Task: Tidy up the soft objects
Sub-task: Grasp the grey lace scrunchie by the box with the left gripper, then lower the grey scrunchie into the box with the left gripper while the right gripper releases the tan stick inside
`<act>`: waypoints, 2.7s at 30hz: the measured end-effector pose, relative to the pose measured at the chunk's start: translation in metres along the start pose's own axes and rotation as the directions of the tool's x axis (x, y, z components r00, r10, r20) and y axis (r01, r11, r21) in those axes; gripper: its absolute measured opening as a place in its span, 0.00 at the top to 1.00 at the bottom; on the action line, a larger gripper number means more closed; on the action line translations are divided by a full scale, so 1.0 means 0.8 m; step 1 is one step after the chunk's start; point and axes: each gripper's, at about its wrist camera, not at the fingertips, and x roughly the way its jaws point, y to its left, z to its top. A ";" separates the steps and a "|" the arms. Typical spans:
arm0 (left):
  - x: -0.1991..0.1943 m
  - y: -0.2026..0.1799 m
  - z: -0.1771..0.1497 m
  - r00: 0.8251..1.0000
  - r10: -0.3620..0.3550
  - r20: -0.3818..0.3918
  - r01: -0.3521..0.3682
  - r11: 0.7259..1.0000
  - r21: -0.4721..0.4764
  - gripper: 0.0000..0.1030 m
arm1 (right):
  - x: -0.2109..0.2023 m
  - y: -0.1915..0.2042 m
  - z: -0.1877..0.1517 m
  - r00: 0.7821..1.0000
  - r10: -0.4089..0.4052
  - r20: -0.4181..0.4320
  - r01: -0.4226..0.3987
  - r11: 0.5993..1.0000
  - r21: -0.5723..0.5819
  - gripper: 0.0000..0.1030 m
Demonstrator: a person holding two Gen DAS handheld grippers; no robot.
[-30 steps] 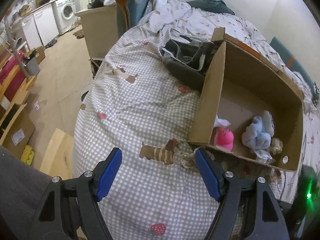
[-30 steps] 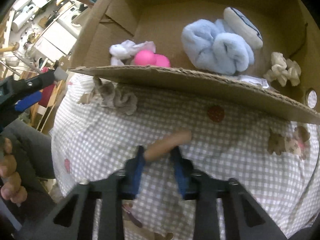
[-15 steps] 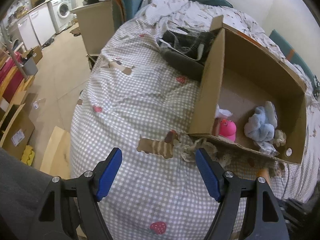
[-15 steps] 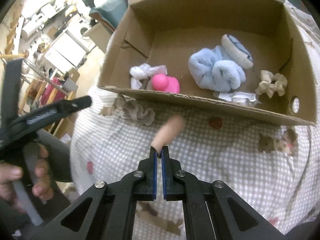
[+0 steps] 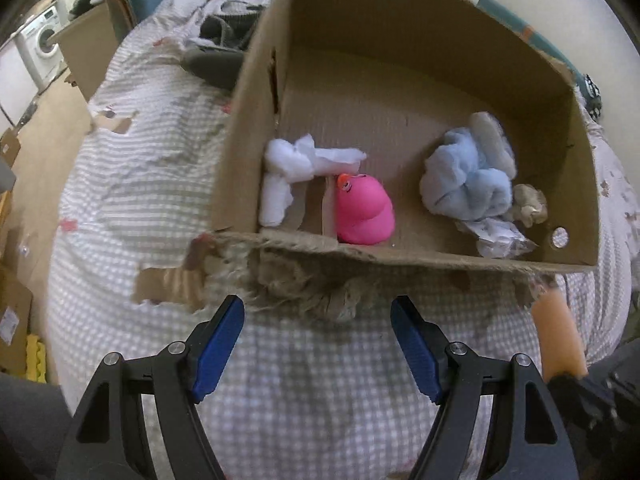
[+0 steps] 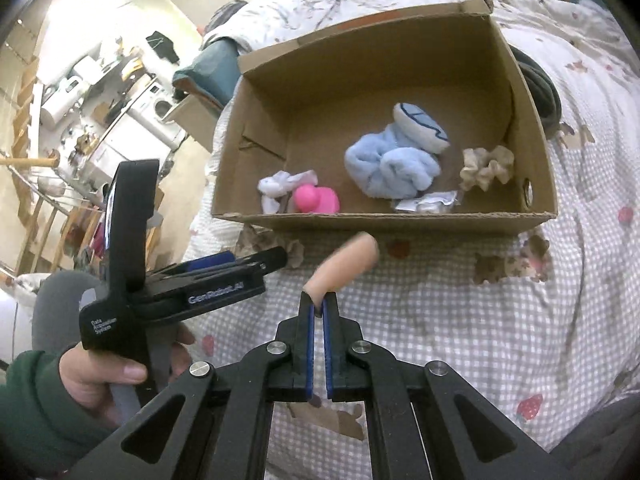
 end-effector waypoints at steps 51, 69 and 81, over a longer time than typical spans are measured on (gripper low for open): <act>-0.172 0.025 -0.042 0.943 -0.025 0.332 0.041 0.998 -0.041 0.89 | -0.025 0.024 0.000 0.993 -0.016 0.121 0.028 0.994 -0.101 0.94; -0.167 -0.034 0.077 0.929 -0.051 0.367 0.006 0.993 0.121 0.89 | -0.059 0.005 0.087 0.977 -0.035 0.208 0.060 0.991 -0.116 0.94; -0.068 -0.045 0.082 0.961 -0.069 0.266 0.030 0.989 0.148 0.89 | -0.022 -0.052 0.097 0.983 -0.036 0.181 0.031 0.999 0.031 0.94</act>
